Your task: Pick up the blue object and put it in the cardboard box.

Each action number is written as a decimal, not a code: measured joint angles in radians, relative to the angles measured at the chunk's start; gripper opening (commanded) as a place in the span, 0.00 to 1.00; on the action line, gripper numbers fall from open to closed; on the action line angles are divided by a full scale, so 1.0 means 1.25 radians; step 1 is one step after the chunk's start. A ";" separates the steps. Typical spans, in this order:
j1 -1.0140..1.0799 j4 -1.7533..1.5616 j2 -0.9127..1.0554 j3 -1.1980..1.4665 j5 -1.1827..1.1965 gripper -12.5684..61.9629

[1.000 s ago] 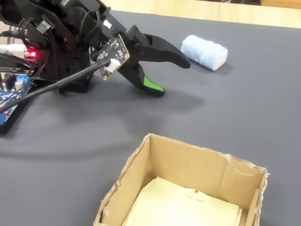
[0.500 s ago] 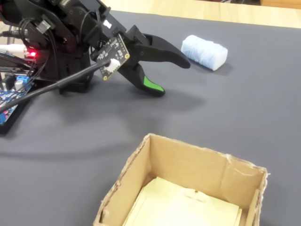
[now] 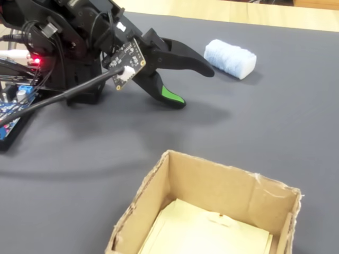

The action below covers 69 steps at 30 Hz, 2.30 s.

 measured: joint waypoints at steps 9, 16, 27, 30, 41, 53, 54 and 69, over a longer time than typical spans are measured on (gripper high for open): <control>-0.033 -0.016 0.000 -0.006 -0.021 0.62; -0.157 -0.042 0.000 -0.016 -0.022 0.62; -0.329 -0.077 0.000 -0.020 -0.009 0.62; -0.378 -0.058 0.000 -0.023 0.007 0.62; -0.427 0.276 0.000 -0.166 0.064 0.61; -0.430 0.464 -0.216 -0.499 0.086 0.61; -0.430 0.466 -0.238 -0.519 0.091 0.61; -0.432 0.515 -0.610 -0.755 0.254 0.61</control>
